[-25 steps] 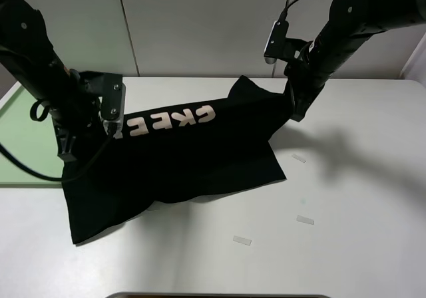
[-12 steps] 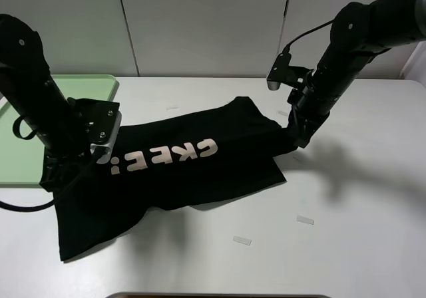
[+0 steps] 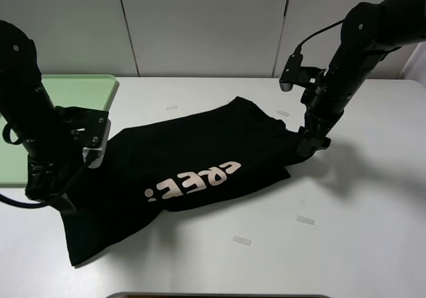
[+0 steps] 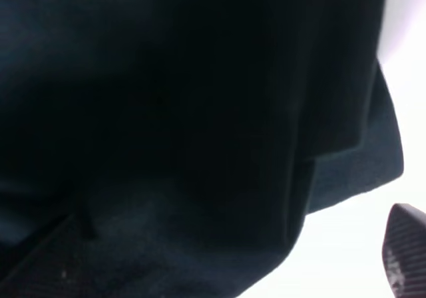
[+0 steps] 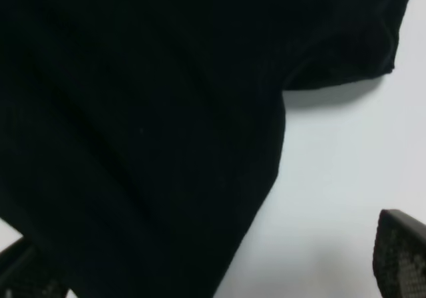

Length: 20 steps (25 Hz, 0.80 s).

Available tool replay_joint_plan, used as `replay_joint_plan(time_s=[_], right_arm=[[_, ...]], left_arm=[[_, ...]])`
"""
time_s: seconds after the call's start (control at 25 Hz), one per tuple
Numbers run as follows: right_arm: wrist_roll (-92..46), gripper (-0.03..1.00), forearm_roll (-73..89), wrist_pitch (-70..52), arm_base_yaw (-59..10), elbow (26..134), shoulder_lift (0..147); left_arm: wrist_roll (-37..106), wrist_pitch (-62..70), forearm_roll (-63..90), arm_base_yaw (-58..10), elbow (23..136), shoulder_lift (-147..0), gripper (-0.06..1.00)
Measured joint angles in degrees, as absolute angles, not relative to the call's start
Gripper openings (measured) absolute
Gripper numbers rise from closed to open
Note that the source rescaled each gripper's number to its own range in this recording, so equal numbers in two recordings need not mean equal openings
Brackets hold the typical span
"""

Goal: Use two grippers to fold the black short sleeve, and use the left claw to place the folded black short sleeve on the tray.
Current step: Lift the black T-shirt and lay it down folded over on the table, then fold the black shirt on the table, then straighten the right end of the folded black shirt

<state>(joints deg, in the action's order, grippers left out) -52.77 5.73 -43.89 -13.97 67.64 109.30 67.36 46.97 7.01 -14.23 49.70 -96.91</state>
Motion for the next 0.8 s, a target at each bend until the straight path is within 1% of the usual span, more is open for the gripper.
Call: replay_joint_plan(time_s=[0.32, 0.44, 0.6, 0.8], right_arm=[[-52.6, 1.00, 7.0, -47.2, -14.0, 67.6, 108.9], [-52.5, 1.00, 8.1, -47.3, -14.0, 67.6, 106.4], [-52.5, 1.00, 8.9, -46.3, -14.0, 67.7, 99.7], [-52.5, 1.00, 12.2, -44.9, -14.0, 67.9, 90.3]], left_arm=[[67.2, 46.8, 7.0, -14.2, 49.7, -96.9, 0.91], [67.2, 46.4, 7.0, -14.2, 49.7, -96.2, 0.91], [67.2, 44.0, 7.0, -14.2, 49.7, -91.0, 0.91], [66.8, 39.2, 8.3, -14.2, 49.7, -79.8, 0.91]])
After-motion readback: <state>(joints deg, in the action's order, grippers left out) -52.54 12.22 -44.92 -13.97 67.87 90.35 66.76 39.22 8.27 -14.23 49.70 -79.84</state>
